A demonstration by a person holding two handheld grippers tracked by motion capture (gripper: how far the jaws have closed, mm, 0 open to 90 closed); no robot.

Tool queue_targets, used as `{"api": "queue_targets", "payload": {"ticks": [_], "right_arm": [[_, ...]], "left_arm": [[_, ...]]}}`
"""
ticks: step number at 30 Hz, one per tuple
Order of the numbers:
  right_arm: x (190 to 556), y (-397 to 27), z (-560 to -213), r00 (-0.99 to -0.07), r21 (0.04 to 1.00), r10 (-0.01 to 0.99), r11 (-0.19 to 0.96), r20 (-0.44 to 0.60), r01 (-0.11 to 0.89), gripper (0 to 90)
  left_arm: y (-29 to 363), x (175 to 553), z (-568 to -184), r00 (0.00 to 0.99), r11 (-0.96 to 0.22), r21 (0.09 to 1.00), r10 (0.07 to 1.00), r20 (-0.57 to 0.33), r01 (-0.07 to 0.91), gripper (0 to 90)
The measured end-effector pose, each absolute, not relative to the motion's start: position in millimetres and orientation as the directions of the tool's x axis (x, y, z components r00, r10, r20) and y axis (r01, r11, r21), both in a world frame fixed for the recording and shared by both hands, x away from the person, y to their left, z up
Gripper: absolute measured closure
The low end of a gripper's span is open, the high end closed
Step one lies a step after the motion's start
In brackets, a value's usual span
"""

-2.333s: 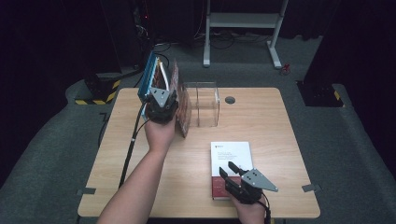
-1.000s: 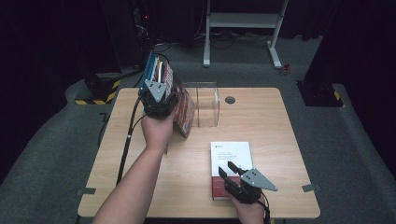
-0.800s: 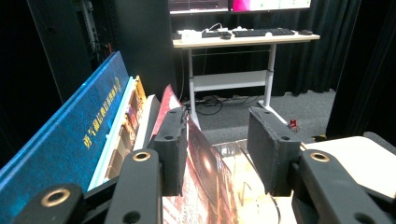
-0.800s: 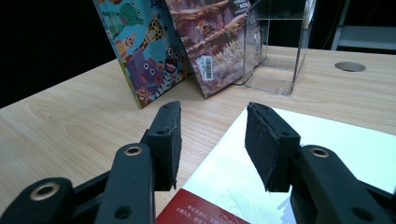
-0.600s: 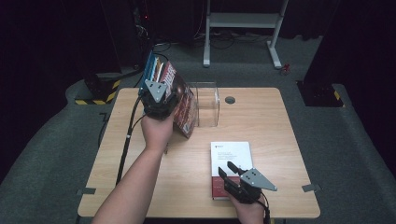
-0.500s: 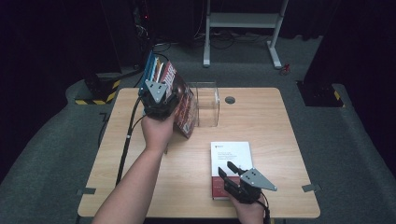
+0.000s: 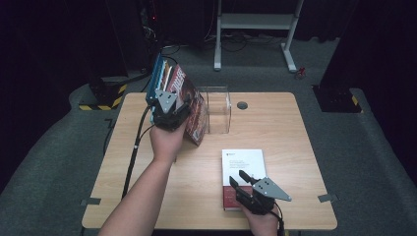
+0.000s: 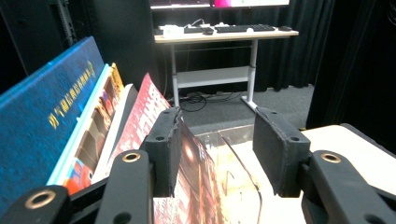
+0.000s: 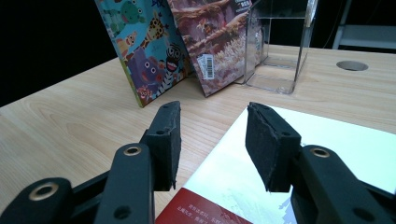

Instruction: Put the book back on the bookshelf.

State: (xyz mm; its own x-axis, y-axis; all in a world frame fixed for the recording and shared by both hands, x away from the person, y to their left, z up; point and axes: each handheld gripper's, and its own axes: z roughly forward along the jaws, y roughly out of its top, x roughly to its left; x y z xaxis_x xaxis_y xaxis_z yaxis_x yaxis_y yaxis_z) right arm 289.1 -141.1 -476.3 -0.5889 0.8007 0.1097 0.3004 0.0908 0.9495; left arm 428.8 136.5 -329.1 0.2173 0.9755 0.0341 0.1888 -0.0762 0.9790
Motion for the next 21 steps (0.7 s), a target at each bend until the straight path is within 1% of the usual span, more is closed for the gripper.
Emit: {"api": "queue_targets", "payload": {"ticks": [7, 17, 21], "right_arm": [[289.2, -140.5, -476.8, -0.589, 0.948, 0.801, 0.093, 0.11, 0.304, 55.4], [289.8, -140.3, -477.7, -0.591, 0.947, 0.799, 0.099, 0.108, 0.306, 55.1], [289.9, -140.2, -477.8, -0.591, 0.947, 0.799, 0.1, 0.107, 0.306, 54.9]], "left_arm": [[135.2, 421.8, -338.1, 0.248, -0.095, 0.978, 0.968, 0.046, 0.187, 50.7], [133.2, 412.3, -355.6, 0.298, -0.123, 0.969, 0.953, 0.055, 0.213, 50.0], [132.8, 408.5, -363.1, 0.321, -0.123, 0.966, 0.946, 0.045, 0.227, 49.6]]}}
